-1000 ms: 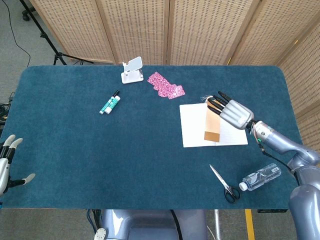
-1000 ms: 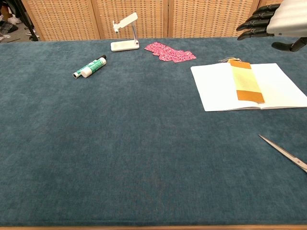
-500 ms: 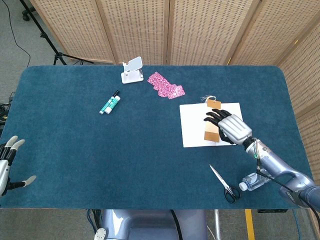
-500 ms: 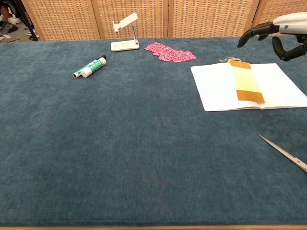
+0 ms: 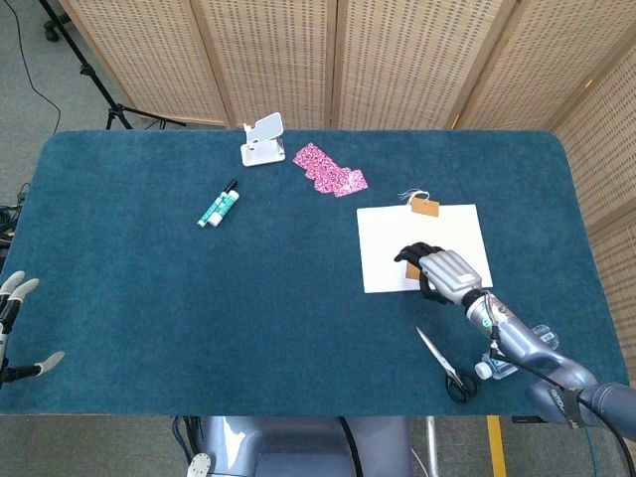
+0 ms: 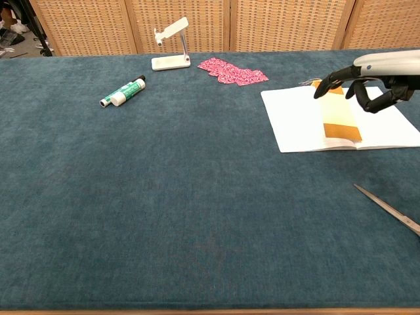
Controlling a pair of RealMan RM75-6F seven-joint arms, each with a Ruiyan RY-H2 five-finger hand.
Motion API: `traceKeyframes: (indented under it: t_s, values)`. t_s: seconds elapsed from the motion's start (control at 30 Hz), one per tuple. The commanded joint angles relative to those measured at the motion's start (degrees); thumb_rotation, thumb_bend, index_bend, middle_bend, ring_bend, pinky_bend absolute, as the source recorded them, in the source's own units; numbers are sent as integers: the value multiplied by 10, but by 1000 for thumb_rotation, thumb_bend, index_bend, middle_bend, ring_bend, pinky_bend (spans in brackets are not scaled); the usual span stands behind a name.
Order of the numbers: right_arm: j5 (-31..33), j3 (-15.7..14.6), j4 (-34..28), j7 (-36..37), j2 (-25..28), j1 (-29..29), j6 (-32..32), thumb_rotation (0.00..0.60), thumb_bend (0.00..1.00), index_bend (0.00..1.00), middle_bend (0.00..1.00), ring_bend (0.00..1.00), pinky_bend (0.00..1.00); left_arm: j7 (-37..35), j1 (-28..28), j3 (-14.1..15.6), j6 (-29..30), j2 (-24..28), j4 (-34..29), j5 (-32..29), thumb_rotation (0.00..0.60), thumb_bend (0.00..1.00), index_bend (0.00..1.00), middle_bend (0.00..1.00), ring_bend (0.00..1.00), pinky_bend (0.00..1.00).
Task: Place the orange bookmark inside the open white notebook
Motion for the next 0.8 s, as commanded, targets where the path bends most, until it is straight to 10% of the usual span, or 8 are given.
traceKeyframes:
  t_s: [0.03,0.8]
  values:
    - [31,8,21,-32,-34,-8,-16,600,1000,195,165,113,191,-6,1,0,0,3,3,0,600,0,0,0,0,0]
    - [2,7,70,-17,-55,-45,-36,600,1000,195,165,113,195,4,1,3,1,-1,0,4,600,0,0,0,0,0]
